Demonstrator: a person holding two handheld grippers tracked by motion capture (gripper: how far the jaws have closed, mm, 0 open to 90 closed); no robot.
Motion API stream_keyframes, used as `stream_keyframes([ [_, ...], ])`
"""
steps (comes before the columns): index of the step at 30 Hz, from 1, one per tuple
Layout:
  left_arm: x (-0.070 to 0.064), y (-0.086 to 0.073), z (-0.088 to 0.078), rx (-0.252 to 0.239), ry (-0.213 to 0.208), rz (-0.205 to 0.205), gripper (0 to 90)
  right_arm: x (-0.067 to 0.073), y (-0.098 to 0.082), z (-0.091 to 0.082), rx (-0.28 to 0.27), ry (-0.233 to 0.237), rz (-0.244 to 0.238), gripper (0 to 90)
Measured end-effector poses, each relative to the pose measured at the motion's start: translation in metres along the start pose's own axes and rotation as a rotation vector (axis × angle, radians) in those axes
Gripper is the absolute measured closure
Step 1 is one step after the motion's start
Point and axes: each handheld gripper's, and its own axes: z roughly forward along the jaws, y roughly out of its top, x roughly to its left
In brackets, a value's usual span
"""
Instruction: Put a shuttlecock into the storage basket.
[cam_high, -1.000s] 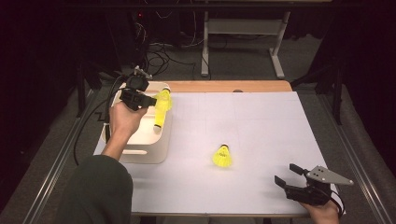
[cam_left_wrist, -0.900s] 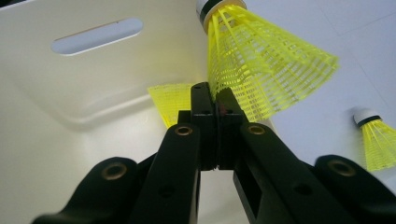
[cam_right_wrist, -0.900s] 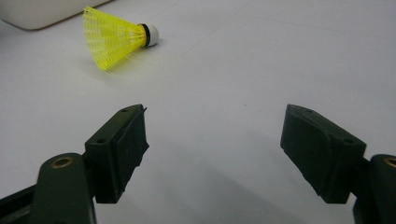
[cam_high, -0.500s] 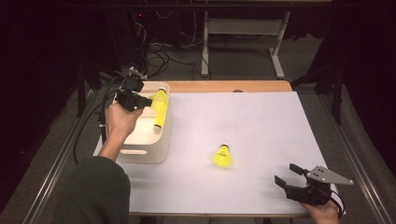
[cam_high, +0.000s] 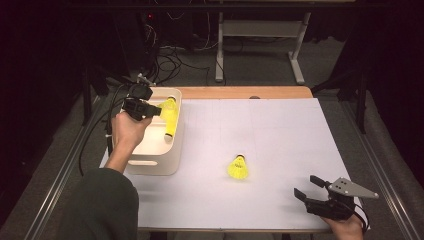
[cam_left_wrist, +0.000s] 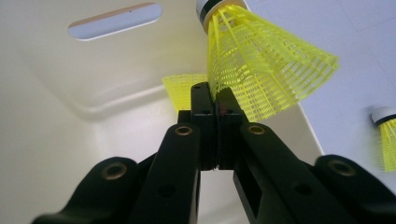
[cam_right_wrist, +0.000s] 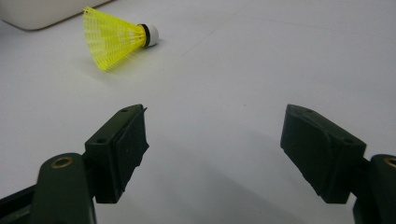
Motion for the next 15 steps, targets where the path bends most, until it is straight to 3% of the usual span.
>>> stream_keyframes([
  [15, 0.005, -0.005, 0.011, 0.024, 0.019, -0.006, 89.6, 0.0, 0.0, 0.0, 0.0, -0.001, 0.001, 23.0],
])
